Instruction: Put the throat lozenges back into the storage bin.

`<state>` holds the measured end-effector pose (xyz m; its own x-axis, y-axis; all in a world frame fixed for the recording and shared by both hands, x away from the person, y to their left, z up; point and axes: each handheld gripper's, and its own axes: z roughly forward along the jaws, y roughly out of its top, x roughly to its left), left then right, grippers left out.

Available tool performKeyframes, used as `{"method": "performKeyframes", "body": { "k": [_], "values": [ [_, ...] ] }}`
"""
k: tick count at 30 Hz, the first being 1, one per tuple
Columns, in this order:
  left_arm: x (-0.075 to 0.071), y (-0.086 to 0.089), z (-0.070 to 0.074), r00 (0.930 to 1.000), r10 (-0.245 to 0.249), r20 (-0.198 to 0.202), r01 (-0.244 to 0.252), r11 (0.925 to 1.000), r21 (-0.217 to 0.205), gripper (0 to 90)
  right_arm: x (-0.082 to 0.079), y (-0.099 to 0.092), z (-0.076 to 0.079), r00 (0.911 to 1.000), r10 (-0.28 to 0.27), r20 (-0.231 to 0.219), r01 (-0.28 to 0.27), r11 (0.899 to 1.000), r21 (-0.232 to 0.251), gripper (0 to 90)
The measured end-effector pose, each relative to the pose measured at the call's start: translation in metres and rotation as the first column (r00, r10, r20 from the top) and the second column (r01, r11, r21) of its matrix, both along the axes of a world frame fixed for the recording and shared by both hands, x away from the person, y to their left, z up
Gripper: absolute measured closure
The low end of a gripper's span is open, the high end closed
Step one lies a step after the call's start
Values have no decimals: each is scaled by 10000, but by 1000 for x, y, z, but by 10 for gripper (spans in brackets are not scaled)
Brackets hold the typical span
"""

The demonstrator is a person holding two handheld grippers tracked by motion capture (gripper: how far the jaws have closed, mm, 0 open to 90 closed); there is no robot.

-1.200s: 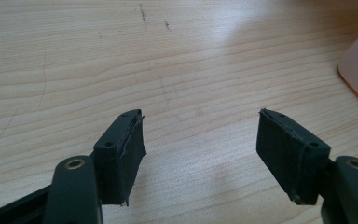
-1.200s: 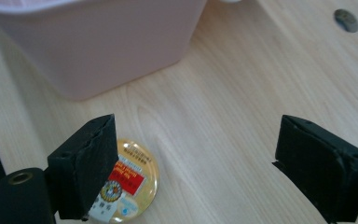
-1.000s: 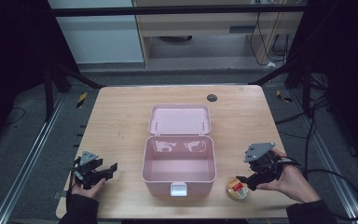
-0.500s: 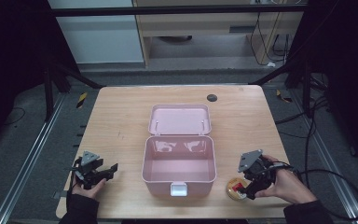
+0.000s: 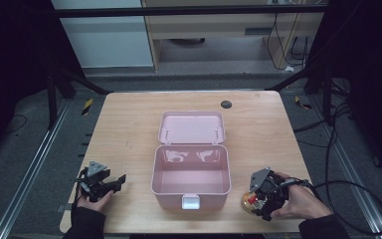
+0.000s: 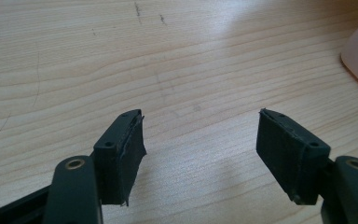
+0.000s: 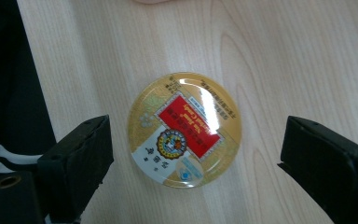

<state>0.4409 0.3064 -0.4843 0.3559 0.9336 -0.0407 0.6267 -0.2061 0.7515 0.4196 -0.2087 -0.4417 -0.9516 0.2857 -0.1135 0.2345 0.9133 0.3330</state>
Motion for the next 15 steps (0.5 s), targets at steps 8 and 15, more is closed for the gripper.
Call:
{"method": "performKeyframes", "body": {
  "k": [8, 15],
  "values": [
    [0, 0, 0, 10000, -3, -3, 3, 10000, 20, 314, 1, 7, -8, 9995, 136, -293, -150, 9988, -465, 96],
    [0, 0, 0, 10000, 2, 2, -2, 10000, 1, 314, 5, 14, -18, 9988, 203, -456, -243, 9958, -882, 110]
  ]
}}
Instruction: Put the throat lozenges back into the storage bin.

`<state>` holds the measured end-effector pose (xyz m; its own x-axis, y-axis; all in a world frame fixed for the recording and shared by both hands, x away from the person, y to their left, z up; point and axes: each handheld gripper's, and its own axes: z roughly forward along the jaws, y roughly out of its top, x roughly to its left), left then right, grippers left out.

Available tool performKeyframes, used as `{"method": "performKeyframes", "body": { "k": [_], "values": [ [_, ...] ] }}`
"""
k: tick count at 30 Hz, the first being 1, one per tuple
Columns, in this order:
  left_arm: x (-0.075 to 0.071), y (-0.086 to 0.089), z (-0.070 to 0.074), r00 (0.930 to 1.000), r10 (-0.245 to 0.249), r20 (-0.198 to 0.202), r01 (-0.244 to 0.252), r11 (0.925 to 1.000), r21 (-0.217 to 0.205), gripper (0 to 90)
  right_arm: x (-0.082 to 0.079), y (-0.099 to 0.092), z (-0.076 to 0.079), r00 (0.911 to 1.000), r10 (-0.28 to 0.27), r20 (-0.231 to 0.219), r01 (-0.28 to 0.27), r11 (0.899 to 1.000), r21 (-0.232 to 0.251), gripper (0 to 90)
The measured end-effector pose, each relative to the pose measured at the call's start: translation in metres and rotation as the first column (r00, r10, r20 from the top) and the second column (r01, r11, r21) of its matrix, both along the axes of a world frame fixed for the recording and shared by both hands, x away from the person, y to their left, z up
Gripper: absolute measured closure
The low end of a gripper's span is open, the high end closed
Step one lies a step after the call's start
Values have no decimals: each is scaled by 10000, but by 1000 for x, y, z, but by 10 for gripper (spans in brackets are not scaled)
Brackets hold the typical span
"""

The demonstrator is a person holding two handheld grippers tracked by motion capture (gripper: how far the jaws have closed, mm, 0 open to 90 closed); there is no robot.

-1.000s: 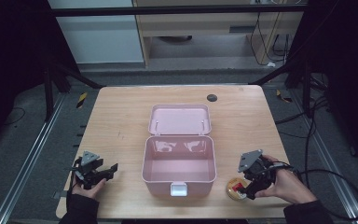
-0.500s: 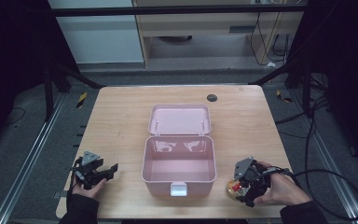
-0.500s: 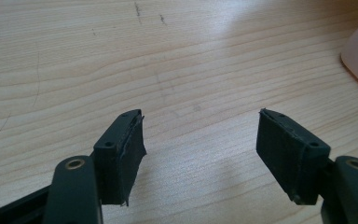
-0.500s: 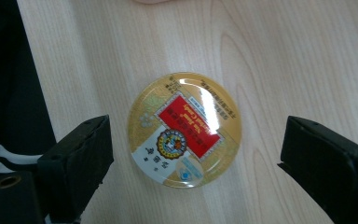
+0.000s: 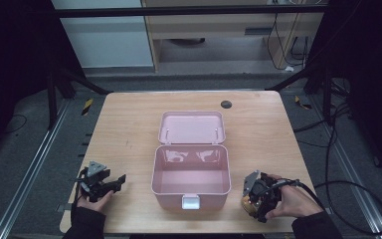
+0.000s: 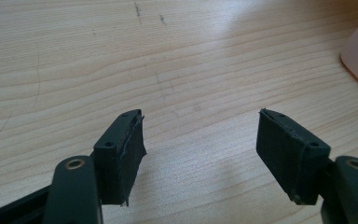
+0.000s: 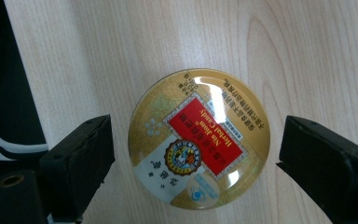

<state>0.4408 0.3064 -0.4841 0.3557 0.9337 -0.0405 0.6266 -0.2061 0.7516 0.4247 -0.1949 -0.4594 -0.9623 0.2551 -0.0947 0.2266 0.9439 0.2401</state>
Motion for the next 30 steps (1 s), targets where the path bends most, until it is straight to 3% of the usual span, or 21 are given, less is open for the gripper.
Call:
{"method": "performKeyframes", "body": {
  "k": [8, 19, 25, 30],
  "values": [
    [0, 0, 0, 10000, -12, 0, 12, 10000, 15, 314, 5, 2, -5, 9999, 99, -112, -101, 9998, -196, 141],
    [0, 0, 0, 10000, 6, -6, -6, 10000, 43, 314, 5, -5, -13, 9993, -209, -322, 213, 9997, 106, 201],
    [0, 0, 0, 10000, 6, -15, -6, 10000, 42, 315, 6, -6, -11, 9989, -281, -375, 283, 9996, 58, 204],
    [1, 0, 0, 10000, -3, -32, 3, 10000, 47, 315, 4, -7, 4, 9990, -379, -257, 387, 9987, 319, 204]
  ]
}}
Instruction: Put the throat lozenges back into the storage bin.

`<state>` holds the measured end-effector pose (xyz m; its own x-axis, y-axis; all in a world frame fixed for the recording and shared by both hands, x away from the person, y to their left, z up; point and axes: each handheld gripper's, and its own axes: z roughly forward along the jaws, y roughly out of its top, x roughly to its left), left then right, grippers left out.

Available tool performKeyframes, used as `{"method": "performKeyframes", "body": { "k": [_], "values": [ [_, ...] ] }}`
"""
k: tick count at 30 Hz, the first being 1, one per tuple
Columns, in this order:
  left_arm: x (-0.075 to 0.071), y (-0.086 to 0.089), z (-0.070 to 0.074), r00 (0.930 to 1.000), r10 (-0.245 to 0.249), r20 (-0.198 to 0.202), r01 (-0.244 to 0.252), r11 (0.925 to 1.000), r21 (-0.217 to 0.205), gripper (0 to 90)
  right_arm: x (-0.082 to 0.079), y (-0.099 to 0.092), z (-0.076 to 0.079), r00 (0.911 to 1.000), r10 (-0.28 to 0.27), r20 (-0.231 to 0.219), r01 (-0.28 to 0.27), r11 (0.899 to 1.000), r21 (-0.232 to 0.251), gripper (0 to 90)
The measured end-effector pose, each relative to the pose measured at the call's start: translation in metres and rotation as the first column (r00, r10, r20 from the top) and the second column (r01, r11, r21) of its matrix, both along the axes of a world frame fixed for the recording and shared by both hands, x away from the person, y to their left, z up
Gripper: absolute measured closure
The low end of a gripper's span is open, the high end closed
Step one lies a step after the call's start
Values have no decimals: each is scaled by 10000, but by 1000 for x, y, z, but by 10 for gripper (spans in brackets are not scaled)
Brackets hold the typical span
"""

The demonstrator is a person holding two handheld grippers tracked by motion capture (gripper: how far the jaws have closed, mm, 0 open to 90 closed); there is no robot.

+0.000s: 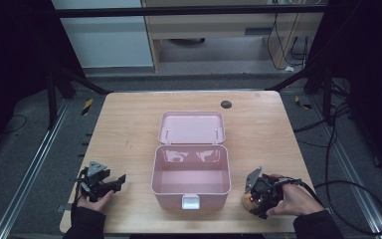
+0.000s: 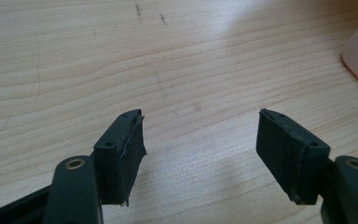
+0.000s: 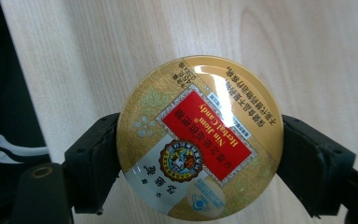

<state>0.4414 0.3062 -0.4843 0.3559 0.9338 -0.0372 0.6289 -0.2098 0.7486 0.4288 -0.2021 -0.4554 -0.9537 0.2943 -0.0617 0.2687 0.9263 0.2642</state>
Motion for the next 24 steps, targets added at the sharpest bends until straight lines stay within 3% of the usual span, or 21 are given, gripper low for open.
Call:
{"method": "performKeyframes", "body": {
  "k": [3, 4, 8, 9, 11, 18, 24],
  "values": [
    [0, -1, 0, 10000, 13, -26, -13, 10000, -19, 315, 0, -1, 15, 9998, 39, 177, -43, 9997, 241, 204],
    [0, -1, 0, 10000, 0, -37, 0, 10000, -18, 315, 0, 0, 28, 9994, -69, 351, 54, 9991, 412, 204],
    [0, -1, -1, 10000, -40, -55, 40, 10000, 10, 315, 2, 1, 44, 9978, 11, 657, -52, 9980, 622, 204],
    [0, -1, -1, 10000, -38, -49, 38, 10000, 12, 315, 3, 4, 58, 9969, -23, 784, -37, 9970, 772, 204],
    [0, -1, -1, 10000, -34, -46, 34, 10000, 6, 315, 3, 4, 62, 9964, -21, 843, -49, 9966, 825, 204],
    [0, -1, 0, 10000, -33, -65, 33, 10000, -6, 315, 8, 13, 101, 9915, -68, 1303, -88, 9929, 1184, 204],
    [0, 0, -1, 10000, -22, -64, 22, 10000, -11, 315, 10, 22, 119, 9882, -28, 1531, -183, 9905, 1364, 205]
  ]
}}
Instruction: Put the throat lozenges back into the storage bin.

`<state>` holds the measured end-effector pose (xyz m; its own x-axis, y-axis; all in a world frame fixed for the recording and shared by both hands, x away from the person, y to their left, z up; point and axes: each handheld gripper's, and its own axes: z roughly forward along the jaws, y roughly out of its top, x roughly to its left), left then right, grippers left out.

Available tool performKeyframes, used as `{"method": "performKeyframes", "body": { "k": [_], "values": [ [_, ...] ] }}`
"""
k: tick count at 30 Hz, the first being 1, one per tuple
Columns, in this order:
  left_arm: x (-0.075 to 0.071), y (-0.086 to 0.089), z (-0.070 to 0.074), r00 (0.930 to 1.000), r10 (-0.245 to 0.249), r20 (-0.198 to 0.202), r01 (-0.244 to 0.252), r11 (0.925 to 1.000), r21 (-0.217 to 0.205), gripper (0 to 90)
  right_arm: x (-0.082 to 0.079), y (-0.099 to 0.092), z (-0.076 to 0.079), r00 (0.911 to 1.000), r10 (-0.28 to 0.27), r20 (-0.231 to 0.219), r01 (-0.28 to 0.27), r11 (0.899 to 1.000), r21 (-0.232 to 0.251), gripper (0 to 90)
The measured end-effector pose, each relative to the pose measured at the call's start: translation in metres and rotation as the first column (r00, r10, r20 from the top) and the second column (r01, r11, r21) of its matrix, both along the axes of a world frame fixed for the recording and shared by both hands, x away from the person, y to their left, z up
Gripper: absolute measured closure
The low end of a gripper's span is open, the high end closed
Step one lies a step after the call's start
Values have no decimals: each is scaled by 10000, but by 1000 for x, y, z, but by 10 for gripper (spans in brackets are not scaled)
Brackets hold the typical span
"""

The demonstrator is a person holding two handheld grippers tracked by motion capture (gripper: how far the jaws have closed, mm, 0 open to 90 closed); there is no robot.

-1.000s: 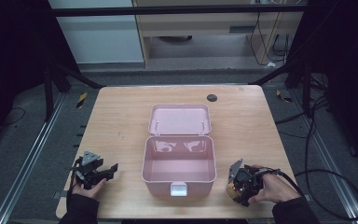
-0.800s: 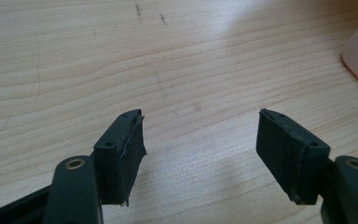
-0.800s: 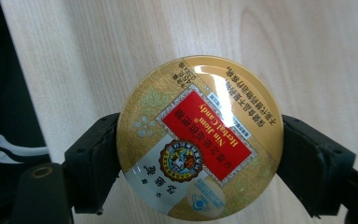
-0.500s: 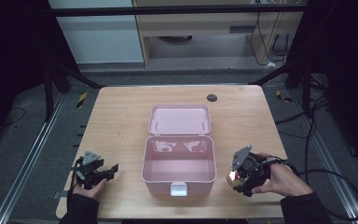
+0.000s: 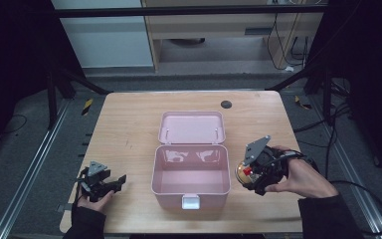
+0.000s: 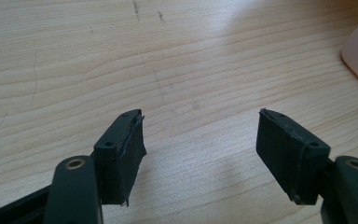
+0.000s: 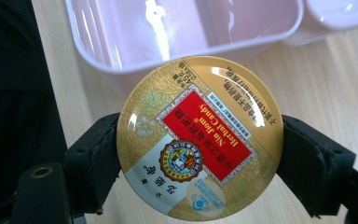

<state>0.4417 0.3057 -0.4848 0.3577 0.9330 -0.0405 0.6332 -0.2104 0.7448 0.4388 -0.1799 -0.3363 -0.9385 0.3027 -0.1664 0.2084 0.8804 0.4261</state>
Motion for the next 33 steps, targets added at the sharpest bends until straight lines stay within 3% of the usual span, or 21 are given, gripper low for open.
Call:
{"method": "performKeyframes", "body": {
  "k": [4, 12, 23, 33],
  "values": [
    [0, 0, 0, 10000, 30, -4, -30, 10000, -10, 315, 2, 12, 14, 9997, 184, 162, -185, 9998, 60, 204],
    [0, 1, 0, 10000, 32, 15, -32, 10000, -16, 315, 10, 31, 23, 9993, 349, 155, -350, 9994, 58, 204],
    [0, 1, 0, 10000, 16, 24, -16, 10000, -20, 316, 26, 57, 17, 9977, 664, 144, -667, 9975, 217, 205],
    [1, 1, 0, 10000, -36, 38, 36, 10000, -6, 317, 37, 81, 2, 9953, 967, 19, -968, 9952, 118, 204]
  ]
}}
